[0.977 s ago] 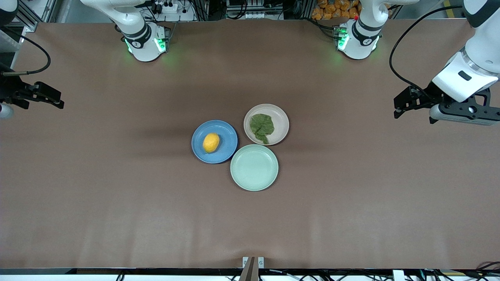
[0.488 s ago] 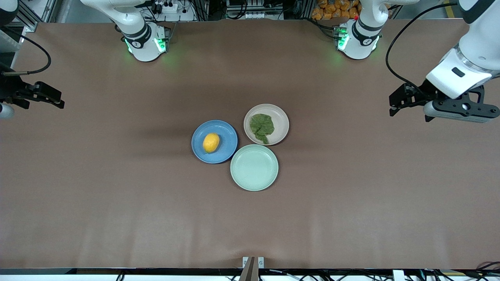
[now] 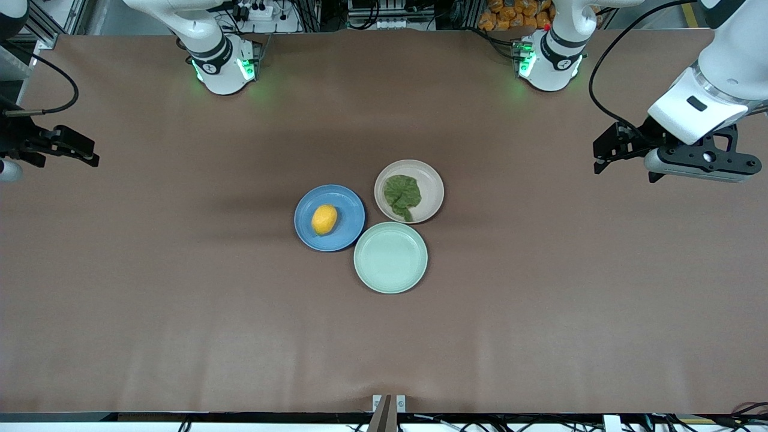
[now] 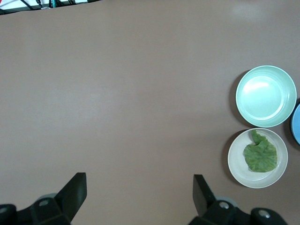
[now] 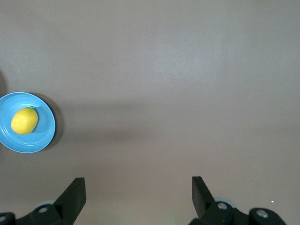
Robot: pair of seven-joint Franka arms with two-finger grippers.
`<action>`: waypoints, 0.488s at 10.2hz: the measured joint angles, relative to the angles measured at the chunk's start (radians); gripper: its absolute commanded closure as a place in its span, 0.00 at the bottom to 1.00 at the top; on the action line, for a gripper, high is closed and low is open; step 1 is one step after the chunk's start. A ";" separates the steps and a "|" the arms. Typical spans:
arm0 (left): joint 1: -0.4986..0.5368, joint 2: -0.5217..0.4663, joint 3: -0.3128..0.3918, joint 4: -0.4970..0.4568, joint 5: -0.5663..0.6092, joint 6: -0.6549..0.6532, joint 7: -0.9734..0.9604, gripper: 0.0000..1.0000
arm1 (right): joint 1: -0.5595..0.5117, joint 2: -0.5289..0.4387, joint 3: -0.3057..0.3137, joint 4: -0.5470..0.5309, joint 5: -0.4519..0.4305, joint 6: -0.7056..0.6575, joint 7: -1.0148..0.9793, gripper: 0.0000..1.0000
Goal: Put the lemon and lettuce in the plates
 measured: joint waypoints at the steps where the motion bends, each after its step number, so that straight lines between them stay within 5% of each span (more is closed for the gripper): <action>1: 0.000 0.000 0.000 0.000 0.000 0.000 0.000 0.00 | 0.000 0.000 0.000 0.000 0.000 -0.001 0.000 0.00; 5: 0.003 -0.001 0.002 0.002 0.002 -0.032 0.000 0.00 | 0.000 0.000 0.000 0.000 0.000 -0.001 0.000 0.00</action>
